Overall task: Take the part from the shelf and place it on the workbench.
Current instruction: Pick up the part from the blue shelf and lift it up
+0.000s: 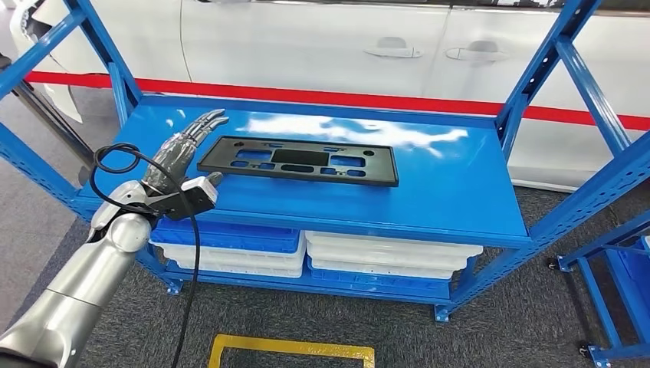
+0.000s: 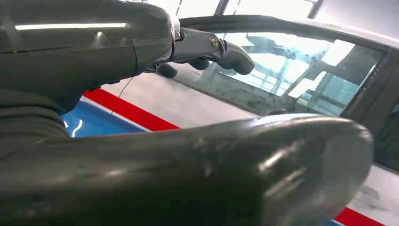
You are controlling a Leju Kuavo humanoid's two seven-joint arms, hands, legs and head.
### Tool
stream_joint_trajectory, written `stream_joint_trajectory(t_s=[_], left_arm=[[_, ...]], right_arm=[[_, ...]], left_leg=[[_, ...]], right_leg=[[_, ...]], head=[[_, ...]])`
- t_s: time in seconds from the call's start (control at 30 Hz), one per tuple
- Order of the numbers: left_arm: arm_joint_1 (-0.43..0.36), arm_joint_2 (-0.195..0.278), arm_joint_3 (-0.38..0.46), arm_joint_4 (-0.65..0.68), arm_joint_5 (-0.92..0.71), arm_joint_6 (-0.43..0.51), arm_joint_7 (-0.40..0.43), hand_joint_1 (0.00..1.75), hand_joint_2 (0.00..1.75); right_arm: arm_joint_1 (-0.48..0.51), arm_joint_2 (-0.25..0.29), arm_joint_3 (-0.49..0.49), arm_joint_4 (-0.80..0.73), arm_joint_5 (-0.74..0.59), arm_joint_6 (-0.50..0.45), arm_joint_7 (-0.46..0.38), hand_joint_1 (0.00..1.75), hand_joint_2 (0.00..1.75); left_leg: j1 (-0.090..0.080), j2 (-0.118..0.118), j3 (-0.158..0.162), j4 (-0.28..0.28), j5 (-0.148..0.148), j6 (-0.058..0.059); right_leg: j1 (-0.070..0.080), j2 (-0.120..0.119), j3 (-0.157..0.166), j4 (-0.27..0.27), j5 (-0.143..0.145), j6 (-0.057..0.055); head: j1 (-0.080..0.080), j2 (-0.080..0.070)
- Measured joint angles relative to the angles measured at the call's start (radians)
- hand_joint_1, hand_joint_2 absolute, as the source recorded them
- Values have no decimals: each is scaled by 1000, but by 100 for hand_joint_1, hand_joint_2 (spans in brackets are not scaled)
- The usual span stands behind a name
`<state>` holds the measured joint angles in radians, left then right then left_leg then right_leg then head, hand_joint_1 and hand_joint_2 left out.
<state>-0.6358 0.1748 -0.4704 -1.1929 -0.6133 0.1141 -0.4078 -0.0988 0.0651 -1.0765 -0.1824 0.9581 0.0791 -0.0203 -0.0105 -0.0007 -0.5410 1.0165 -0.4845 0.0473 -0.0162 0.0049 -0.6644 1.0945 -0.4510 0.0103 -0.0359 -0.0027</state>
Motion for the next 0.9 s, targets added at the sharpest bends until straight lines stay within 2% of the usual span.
stream_joint_trajectory(t_s=[0.03,0.07,0.13,0.2,0.27,0.33,0.37,0.4,0.43,0.5,0.53,0.57,0.67,0.7,0.73,0.77,0.83,0.87,0.9], left_arm=[[-1,0,0,0,1,0,0,0,0],[-1,0,0,1,2,0,0,0,0],[-1,0,-1,2,3,0,0,0,0],[-3,0,-1,2,3,1,0,0,0],[-7,0,-1,2,4,1,-1,0,0],[-4,0,-1,4,5,0,0,0,0],[0,0,-1,5,5,0,0,0,0],[3,0,-1,5,5,-1,0,0,0],[4,0,-2,6,5,-1,0,0,0],[4,2,-2,6,5,-1,0,0,0],[3,3,-2,7,5,-1,0,0,0],[4,5,-3,7,5,-2,-1,0,0],[7,5,-6,4,2,-1,-2,0,0],[7,5,-7,2,2,0,-3,0,0],[8,5,-8,-1,1,0,-4,0,0],[9,5,-9,-3,-1,0,-5,0,0],[17,4,-12,-5,0,-4,-6,0,0],[24,4,-15,-8,5,-11,-7,0,0],[33,3,-18,-11,15,-23,-10,0,0]], right_arm=[[0,0,0,0,0,0,0,0,0],[0,0,0,0,0,0,0,0,0],[1,0,0,0,-1,0,1,0,0],[1,0,0,0,-1,0,1,0,0],[1,0,0,0,-1,0,1,0,0],[1,0,0,0,-1,0,1,0,0],[1,0,0,0,-1,0,1,0,0],[1,0,0,0,-2,0,1,0,0],[2,0,0,0,-2,0,1,0,0],[3,1,0,0,-2,0,1,0,0],[2,1,0,0,-2,0,1,0,0],[1,2,0,1,-3,0,1,0,0],[-1,2,0,1,-4,0,2,0,0],[-1,2,0,1,-4,0,2,0,0],[-2,2,0,1,-5,0,2,0,0],[-3,2,0,1,-5,1,2,0,0],[-4,2,0,1,-5,1,2,0,0],[-3,2,0,1,-6,1,2,0,0],[-2,2,0,1,-6,1,2,0,0]], left_leg=[[-1,1,2,0,-6,-6],[-2,1,4,3,-9,-13],[-2,1,8,6,-16,-26],[1,0,1,40,-29,-37],[7,0,-53,143,-60,-49],[13,0,-136,262,-98,-59],[16,1,-166,290,-101,-61],[18,1,-180,284,-86,-63],[19,1,-177,241,-47,-61],[18,0,-151,115,52,-55],[14,0,-138,62,83,-49],[10,0,-133,35,97,-43],[8,-1,-113,12,85,-23],[10,-2,-99,3,80,-17],[12,-3,-85,-3,75,-11],[12,-3,-72,-8,69,-6],[10,-2,-52,-10,54,-1],[9,-3,-41,-10,46,-1],[7,-4,-29,-10,36,0]], right_leg=[[3,-2,17,-39,9,-5],[5,-3,23,-54,4,-11],[5,-3,33,-60,1,-25],[2,-2,54,-67,-6,-38],[1,-1,73,-72,-16,-47],[1,1,91,-72,-32,-48],[1,3,102,-72,-41,-48],[1,4,114,-72,-51,-46],[1,6,129,-72,-62,-44],[0,7,155,-74,-84,-37],[0,8,163,-76,-93,-32],[0,9,166,-79,-98,-26],[1,8,175,-73,-98,-9],[2,7,167,-47,-94,-4],[1,6,144,-5,-95,-1],[0,5,108,52,-103,1],[1,4,21,159,-147,4],[2,4,-12,184,-165,5],[3,4,-32,181,-167,5]], head=[[0,0],[0,0],[0,0],[0,0],[0,0],[0,0],[0,0],[0,0],[0,0],[0,0],[0,0],[0,0],[0,0],[0,0],[0,0],[0,0],[0,0],[0,0],[0,0]])
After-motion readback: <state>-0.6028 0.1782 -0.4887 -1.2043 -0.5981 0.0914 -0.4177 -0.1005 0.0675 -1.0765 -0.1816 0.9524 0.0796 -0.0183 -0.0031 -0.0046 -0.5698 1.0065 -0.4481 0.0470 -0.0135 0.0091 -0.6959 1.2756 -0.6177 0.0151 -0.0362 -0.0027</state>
